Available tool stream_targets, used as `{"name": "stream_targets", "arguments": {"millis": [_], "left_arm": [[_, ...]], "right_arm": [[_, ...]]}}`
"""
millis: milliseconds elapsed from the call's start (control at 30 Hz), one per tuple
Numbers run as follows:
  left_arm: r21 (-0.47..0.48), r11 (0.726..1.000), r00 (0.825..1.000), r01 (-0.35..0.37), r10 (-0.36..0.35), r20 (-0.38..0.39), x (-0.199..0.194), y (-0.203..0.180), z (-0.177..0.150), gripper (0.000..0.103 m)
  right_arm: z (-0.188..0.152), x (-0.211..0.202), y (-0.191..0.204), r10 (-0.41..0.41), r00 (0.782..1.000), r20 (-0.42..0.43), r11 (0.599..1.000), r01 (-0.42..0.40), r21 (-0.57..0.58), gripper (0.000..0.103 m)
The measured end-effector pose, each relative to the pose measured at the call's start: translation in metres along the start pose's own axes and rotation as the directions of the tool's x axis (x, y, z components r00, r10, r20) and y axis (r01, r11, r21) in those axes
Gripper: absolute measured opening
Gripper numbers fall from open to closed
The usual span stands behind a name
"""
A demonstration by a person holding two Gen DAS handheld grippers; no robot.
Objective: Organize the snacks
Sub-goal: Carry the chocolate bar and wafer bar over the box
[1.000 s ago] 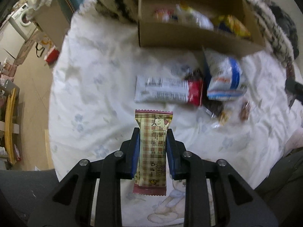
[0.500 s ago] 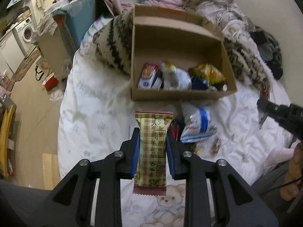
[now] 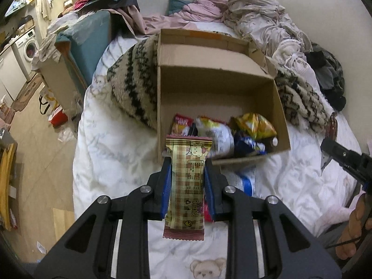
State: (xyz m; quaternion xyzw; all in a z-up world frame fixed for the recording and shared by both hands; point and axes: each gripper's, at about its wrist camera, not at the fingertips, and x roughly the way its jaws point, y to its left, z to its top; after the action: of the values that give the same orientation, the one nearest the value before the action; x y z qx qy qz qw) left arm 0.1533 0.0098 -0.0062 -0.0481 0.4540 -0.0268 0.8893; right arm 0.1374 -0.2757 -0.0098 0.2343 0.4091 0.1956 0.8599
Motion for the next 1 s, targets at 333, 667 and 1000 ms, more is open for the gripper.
{"name": "stream_targets", "arguments": {"millis": [333, 667, 1000], "left_arm": [[0.01, 1.0, 0.999, -0.005, 0.005, 0.031, 0.027, -0.01, 0.04, 0.022], [0.03, 0.998, 0.996, -0.052, 0.049, 0.075, 0.076, -0.014, 0.053, 0.022], [0.048, 0.996, 0.995, -0.079, 0.076, 0.061, 0.098, -0.006, 0.045, 0.023]], "right_arm": [[0.039, 0.017, -0.014, -0.023, 0.999, 0.046, 1.0, 0.023, 0.008, 0.016], [0.058, 0.07, -0.029, -0.096, 0.995, -0.039, 0.995, 0.095, -0.016, 0.016], [0.048, 0.098, -0.041, -0.135, 0.984, -0.114, 0.991, 0.135, -0.009, 0.016]]}}
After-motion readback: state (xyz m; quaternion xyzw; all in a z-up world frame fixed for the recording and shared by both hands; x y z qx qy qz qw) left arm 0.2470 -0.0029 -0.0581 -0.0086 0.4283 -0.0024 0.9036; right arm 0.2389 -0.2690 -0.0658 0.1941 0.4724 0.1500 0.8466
